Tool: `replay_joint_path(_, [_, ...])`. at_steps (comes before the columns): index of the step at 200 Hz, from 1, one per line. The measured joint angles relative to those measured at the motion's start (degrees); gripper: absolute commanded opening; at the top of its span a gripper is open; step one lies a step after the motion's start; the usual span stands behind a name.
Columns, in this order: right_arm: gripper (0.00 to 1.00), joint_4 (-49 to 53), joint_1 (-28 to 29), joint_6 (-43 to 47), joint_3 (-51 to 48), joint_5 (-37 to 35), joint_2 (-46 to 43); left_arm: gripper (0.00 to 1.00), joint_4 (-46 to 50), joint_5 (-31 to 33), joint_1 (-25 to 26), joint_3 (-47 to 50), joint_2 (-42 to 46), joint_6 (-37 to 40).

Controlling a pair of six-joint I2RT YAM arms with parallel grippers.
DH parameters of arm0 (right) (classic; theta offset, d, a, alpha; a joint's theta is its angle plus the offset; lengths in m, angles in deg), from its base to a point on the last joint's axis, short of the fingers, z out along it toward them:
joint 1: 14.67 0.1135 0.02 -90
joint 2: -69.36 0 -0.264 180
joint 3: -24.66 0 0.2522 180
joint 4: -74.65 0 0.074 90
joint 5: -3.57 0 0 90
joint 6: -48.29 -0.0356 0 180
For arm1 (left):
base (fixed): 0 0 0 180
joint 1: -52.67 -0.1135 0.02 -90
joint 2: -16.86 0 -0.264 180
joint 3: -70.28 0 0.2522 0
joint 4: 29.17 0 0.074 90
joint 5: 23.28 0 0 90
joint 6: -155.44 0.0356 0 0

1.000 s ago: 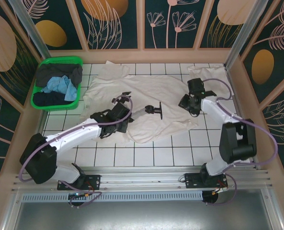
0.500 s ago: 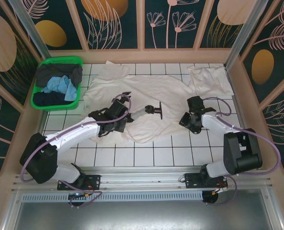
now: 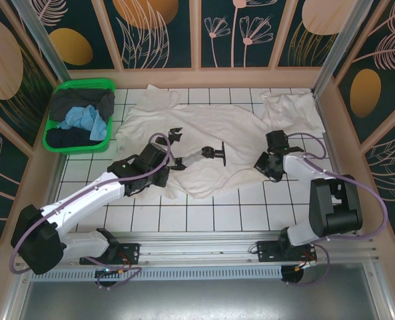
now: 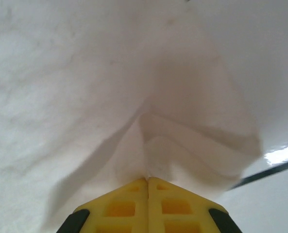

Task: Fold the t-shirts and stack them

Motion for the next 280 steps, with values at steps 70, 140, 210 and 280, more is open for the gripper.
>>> replay_joint_path(70, [0.00, -2.8, -6.9, 0.9, 0.7, 2.7, -6.5, 0.00, 1.7, 4.2, -1.5, -8.8, -7.6, 4.8])
replay_joint_path(140, [0.00, -7.6, -7.0, 1.3, 5.2, 5.9, 2.3, 0.00, -0.2, 1.3, -11.5, -21.8, -22.2, 13.2])
replay_joint_path(210, [0.00, -9.8, -7.7, 1.3, 6.6, 8.5, 5.1, 0.00, -0.8, -5.6, -18.3, -26.3, -32.3, 16.2])
replay_joint_path(280, [0.00, -12.2, -9.1, 2.4, 6.6, 10.8, 6.3, 0.65, -4.5, -9.7, -23.7, -25.1, -34.1, 13.4])
